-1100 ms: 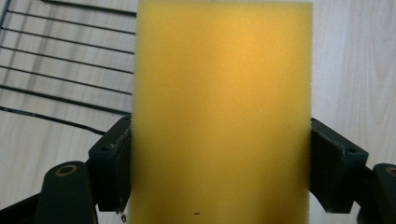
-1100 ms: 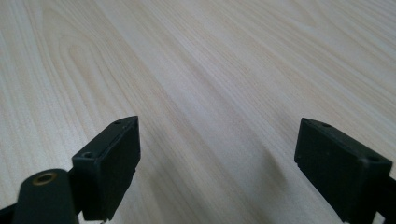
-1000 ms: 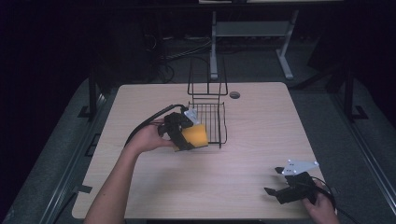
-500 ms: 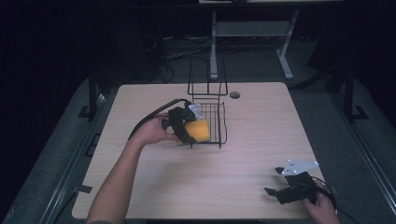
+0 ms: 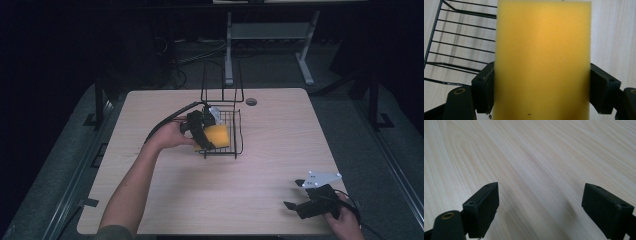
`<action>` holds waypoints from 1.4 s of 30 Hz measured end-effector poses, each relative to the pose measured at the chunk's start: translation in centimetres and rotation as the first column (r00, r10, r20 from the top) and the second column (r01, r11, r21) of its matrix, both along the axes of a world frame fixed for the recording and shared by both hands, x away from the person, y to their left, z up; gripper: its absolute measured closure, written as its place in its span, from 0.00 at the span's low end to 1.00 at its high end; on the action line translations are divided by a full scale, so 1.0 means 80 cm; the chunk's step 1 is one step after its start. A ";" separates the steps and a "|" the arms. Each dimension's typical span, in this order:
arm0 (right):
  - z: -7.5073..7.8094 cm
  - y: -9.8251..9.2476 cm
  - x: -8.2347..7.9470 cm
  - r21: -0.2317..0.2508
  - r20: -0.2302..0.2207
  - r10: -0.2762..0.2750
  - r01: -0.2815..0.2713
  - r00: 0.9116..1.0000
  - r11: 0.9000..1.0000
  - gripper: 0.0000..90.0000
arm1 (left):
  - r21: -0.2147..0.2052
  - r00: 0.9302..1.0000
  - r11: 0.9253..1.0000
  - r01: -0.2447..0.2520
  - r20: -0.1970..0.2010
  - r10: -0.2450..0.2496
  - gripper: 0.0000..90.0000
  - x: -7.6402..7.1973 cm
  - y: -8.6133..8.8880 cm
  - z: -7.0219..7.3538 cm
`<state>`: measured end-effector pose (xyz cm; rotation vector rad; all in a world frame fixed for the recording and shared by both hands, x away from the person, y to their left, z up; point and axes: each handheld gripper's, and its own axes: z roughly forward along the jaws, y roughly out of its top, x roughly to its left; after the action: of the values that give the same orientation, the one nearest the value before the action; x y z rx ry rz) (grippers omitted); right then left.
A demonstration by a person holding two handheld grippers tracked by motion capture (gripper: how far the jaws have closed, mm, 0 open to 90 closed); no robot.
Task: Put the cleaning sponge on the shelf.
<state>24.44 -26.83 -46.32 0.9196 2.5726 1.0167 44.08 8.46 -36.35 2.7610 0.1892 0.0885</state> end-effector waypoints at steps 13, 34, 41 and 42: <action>0.002 -0.002 0.000 0.007 0.007 0.001 -0.001 1.000 1.000 0.16 | -0.005 1.000 1.000 0.012 -0.008 -0.012 0.24 0.020 -0.012 -0.012; 0.000 -0.002 0.001 0.004 -0.004 0.000 0.000 1.000 1.000 0.16 | -0.008 0.999 0.999 0.037 -0.020 -0.037 0.24 0.039 -0.037 -0.025; 0.000 -0.004 0.002 0.001 0.003 0.003 -0.003 1.000 1.000 0.16 | -0.021 0.999 0.999 0.031 -0.020 -0.032 0.24 0.045 -0.038 -0.033; 0.000 -0.004 0.002 0.001 0.003 0.003 -0.003 1.000 1.000 0.16 | -0.021 0.999 0.999 0.031 -0.020 -0.032 0.24 0.045 -0.038 -0.033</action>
<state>24.57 -27.18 -46.28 0.9145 2.5718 1.0197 47.65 5.39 -38.96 2.7447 0.1509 0.0495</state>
